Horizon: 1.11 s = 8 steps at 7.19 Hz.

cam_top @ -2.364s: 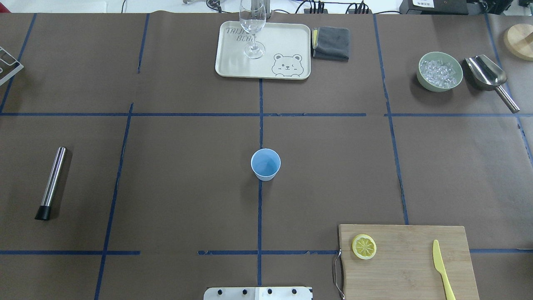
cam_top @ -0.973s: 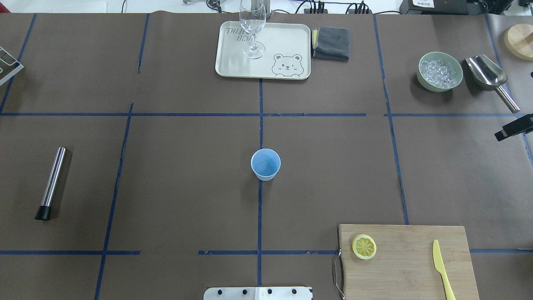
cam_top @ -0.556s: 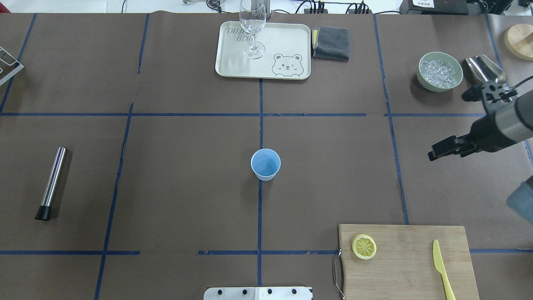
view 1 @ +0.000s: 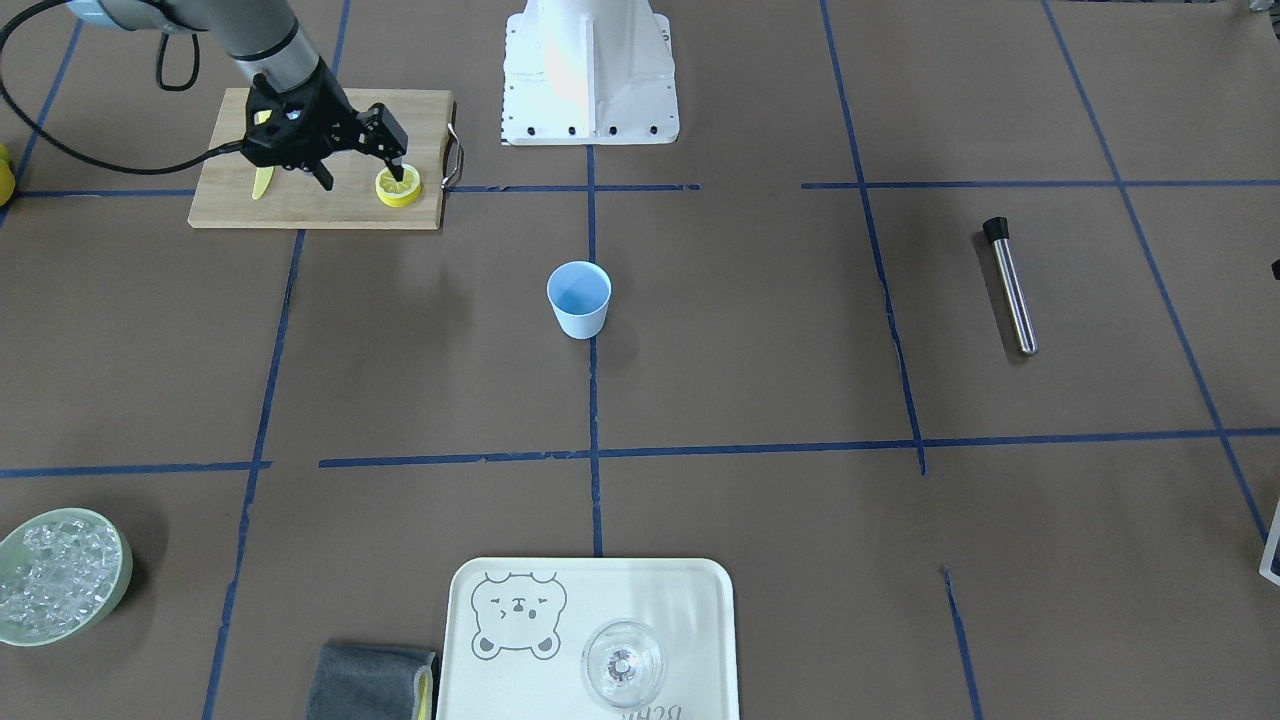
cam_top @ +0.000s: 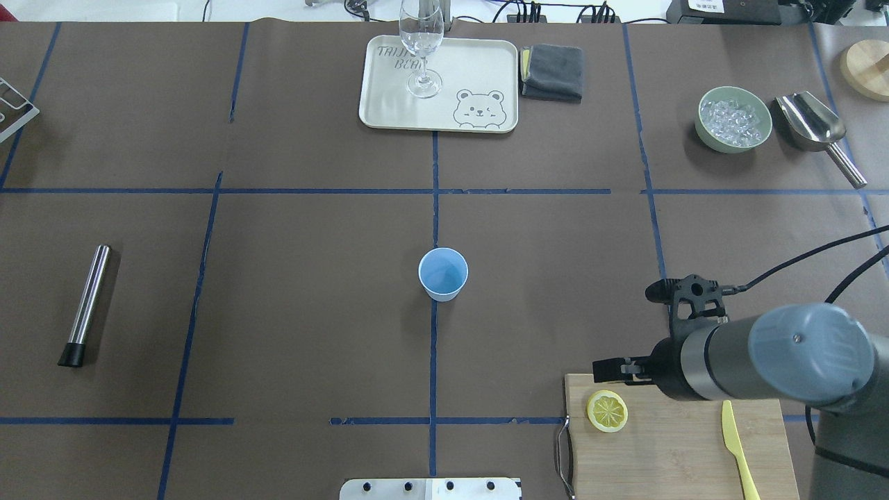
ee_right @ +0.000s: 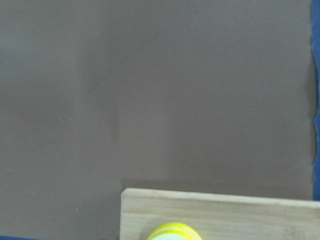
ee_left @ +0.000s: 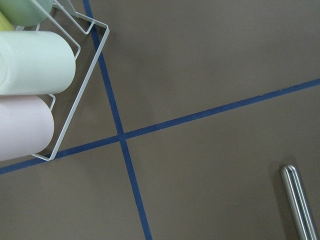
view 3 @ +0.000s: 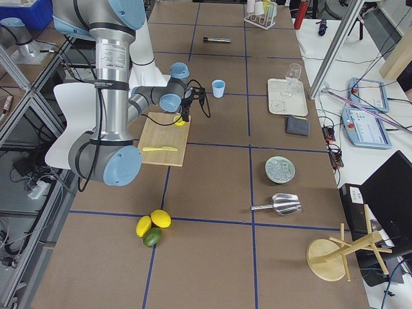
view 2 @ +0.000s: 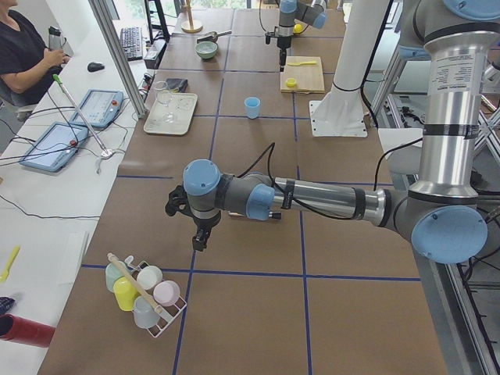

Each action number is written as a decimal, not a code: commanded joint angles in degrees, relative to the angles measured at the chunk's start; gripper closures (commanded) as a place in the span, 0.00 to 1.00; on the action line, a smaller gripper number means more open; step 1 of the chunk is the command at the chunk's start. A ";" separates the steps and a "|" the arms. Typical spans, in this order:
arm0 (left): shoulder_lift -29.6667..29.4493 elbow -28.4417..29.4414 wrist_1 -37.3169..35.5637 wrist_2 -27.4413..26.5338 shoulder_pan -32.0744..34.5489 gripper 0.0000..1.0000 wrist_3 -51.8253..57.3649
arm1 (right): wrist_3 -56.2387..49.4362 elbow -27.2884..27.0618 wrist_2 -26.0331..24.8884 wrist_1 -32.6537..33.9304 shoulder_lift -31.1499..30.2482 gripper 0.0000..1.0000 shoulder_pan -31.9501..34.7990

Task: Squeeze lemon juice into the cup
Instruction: 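Move the right gripper down over the lemon slice on the cutting board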

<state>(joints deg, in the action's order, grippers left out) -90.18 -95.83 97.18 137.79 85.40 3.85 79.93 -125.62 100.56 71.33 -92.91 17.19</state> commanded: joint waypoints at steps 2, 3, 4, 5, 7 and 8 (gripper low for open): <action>0.35 0.29 0.12 0.02 -0.06 0.00 0.02 | 7.48 1.41 -7.31 4.78 1.31 0.00 -7.69; 0.44 0.29 0.12 0.11 -0.06 0.00 0.02 | 8.74 1.95 -7.22 4.87 2.28 0.00 -7.61; 0.45 0.29 0.12 0.02 -0.06 0.00 0.02 | 8.75 2.48 -7.22 4.87 2.55 0.00 -7.87; 0.53 0.38 0.12 0.11 -0.06 0.00 0.02 | 8.75 3.27 -7.22 4.87 2.99 0.00 -8.48; 0.62 0.38 0.12 0.11 -0.06 0.00 0.11 | 8.75 4.76 -7.13 4.87 4.05 0.00 -8.49; 0.71 0.38 0.12 0.11 -0.06 0.00 0.02 | 8.75 5.12 -7.31 4.87 4.05 0.00 -8.40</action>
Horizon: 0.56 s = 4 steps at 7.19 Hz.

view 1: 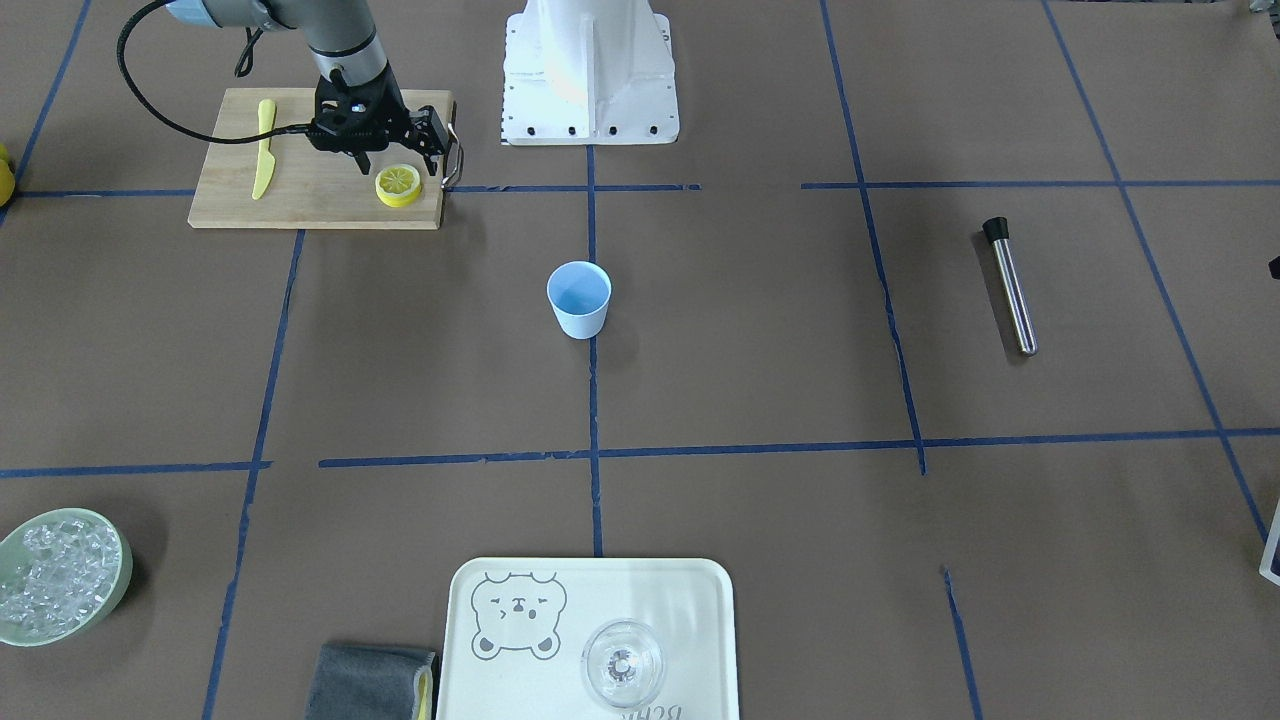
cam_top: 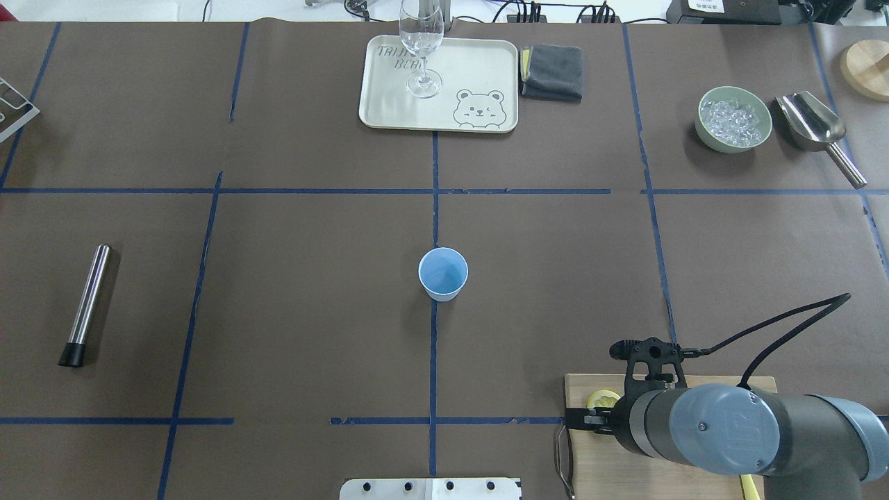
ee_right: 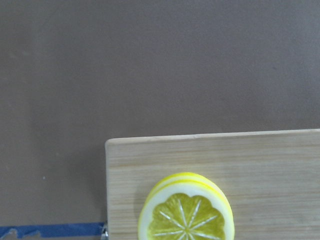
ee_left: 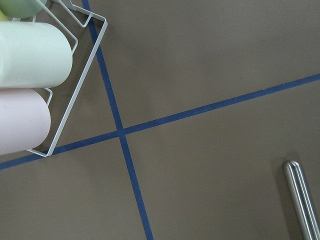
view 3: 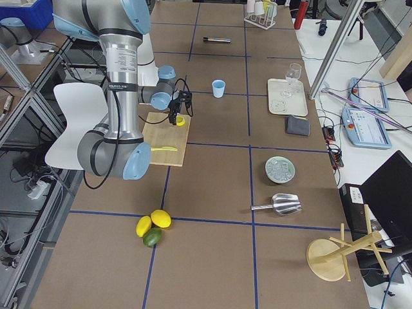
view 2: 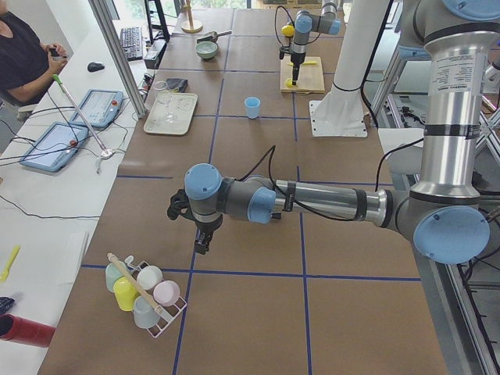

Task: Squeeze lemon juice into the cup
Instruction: 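Move the right gripper down over the lemon slice on the cutting board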

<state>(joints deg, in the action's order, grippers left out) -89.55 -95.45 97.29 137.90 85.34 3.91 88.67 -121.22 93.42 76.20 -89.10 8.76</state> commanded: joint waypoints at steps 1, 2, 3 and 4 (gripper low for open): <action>-0.01 0.00 0.00 0.00 0.00 0.00 0.05 | 0.01 0.81 -0.17 0.00 0.24 0.02 -0.06; -0.01 0.00 0.00 0.00 0.00 0.00 -0.04 | 0.01 0.99 -0.34 0.00 0.24 0.07 0.20; -0.01 0.00 0.00 -0.08 0.00 0.00 0.05 | -0.08 0.99 -0.35 0.00 0.24 0.11 0.64; -0.01 0.00 0.00 -0.08 0.00 0.00 0.05 | -0.08 1.16 -0.43 0.00 0.33 0.13 0.99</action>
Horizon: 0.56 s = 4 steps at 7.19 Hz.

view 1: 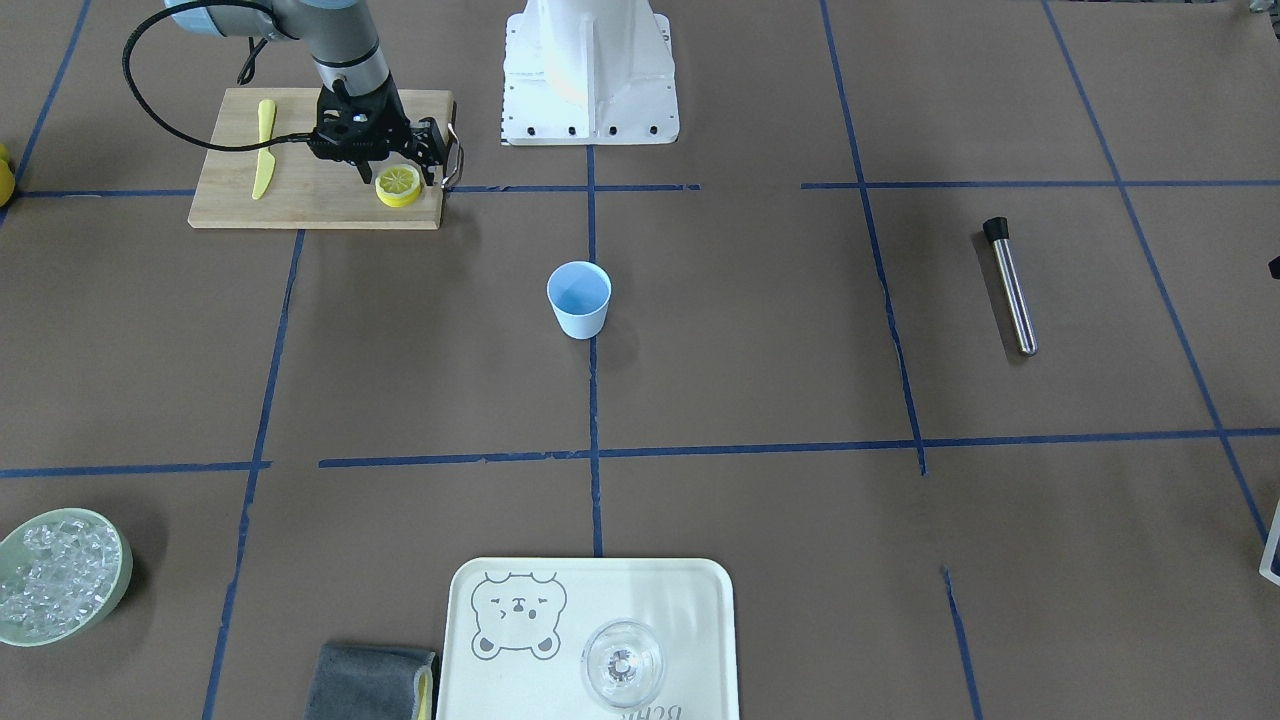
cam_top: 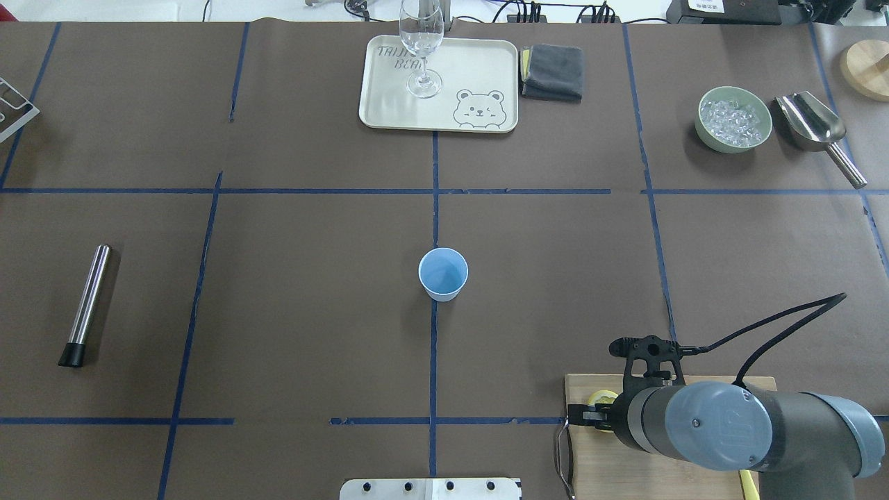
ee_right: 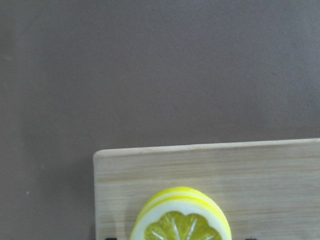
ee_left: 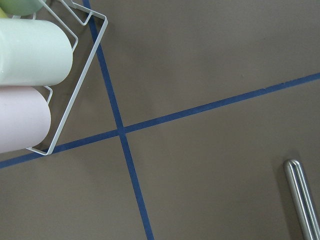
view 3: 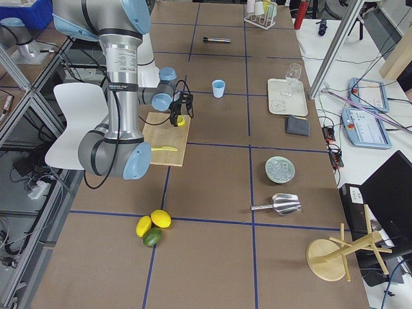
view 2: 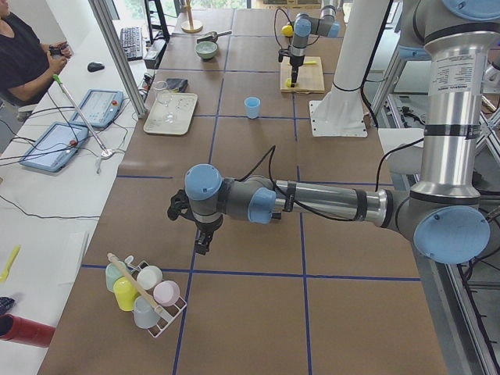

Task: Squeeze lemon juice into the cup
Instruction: 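Move the right gripper down over the lemon slice on the cutting board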

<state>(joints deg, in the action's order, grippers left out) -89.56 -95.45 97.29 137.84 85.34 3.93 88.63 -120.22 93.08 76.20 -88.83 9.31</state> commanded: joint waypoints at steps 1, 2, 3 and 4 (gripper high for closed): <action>0.00 0.00 0.00 -0.03 0.00 0.00 0.02 | -0.03 0.17 -0.09 0.00 0.15 0.18 0.88; 0.00 0.00 0.00 -0.03 0.00 0.00 0.02 | -0.03 0.17 -0.09 0.00 0.15 0.24 1.06; 0.00 0.09 0.00 -0.03 0.00 0.00 0.02 | -0.03 0.17 -0.09 0.00 0.24 0.33 1.32; 0.00 0.09 0.00 -0.03 0.00 0.00 0.02 | -0.03 -0.01 -0.09 0.00 0.33 0.39 1.58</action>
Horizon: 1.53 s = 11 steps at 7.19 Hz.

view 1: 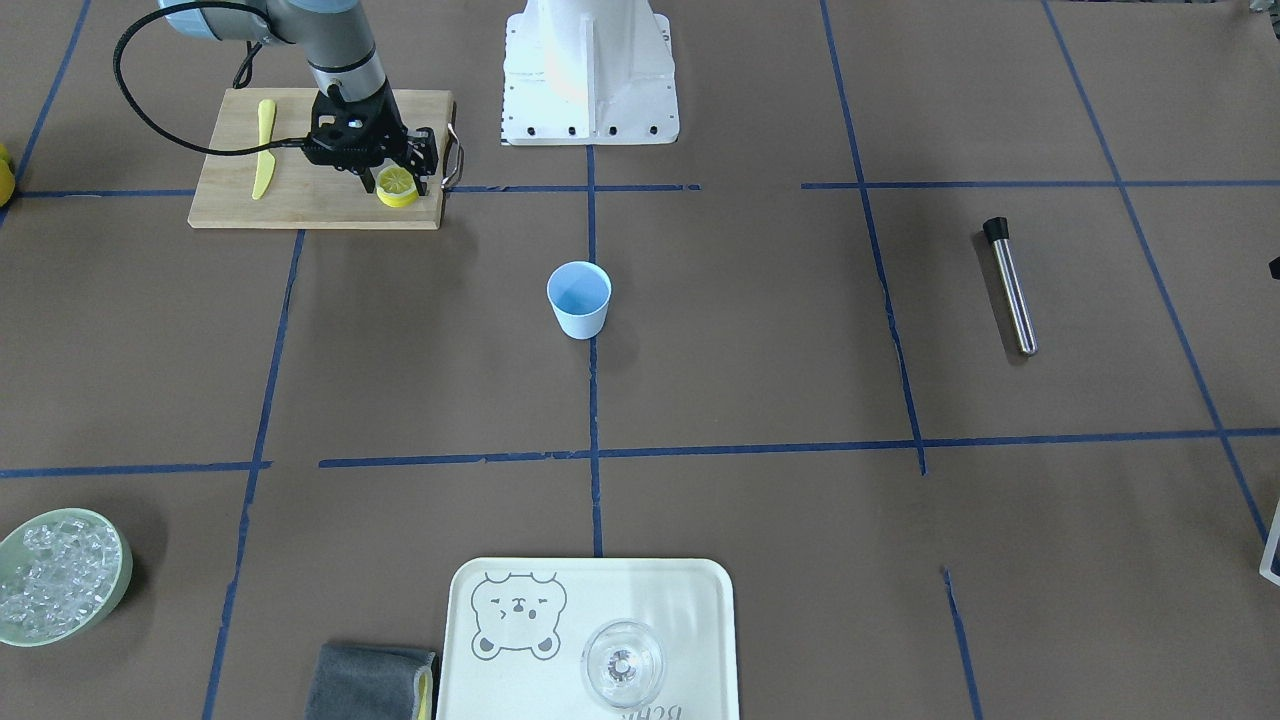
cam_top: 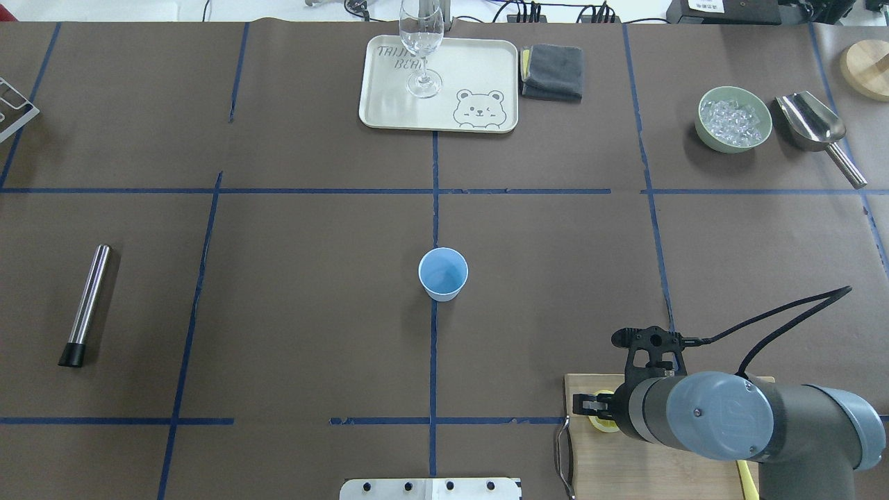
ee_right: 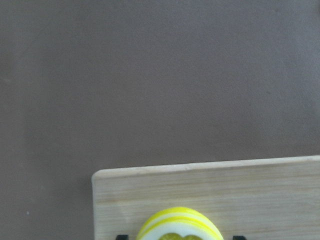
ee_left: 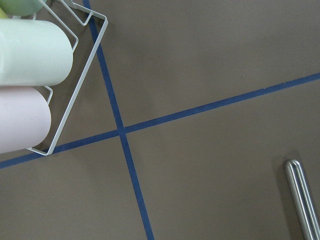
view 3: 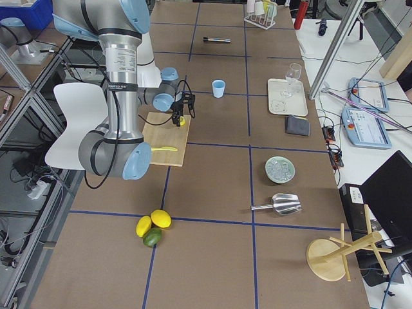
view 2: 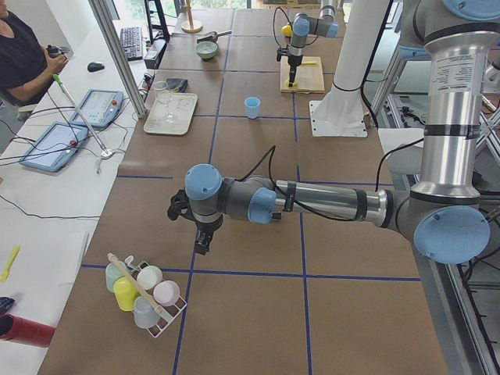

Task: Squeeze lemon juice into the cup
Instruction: 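Close the right gripper on the yellow lemon slice and lift it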

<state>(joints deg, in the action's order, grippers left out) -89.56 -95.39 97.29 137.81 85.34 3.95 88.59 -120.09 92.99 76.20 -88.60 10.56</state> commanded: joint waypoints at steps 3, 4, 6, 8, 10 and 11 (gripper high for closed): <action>0.00 0.03 0.00 0.00 0.00 0.00 0.00 | 0.00 -0.85 0.09 0.00 0.10 0.42 0.60; 0.00 0.03 0.00 0.00 0.00 0.00 0.00 | 0.00 -1.37 0.09 0.00 0.01 0.42 0.95; 0.00 0.03 0.00 0.00 0.00 0.00 0.00 | 0.09 -2.25 0.17 -0.09 0.01 0.41 1.31; 0.09 -0.05 0.00 0.09 0.00 0.00 0.00 | 0.09 -3.65 0.26 0.00 -0.51 0.41 2.18; 0.00 -0.05 0.00 0.09 0.00 0.00 0.00 | 0.09 -3.92 0.26 0.00 -0.17 0.41 3.49; 0.09 -0.05 0.00 0.09 0.00 0.00 0.00 | 0.09 -4.10 0.52 0.00 0.27 0.40 3.94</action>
<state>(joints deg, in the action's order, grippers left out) -89.51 -95.44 97.29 137.90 85.34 3.95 88.68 -123.98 93.31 76.20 -88.82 13.78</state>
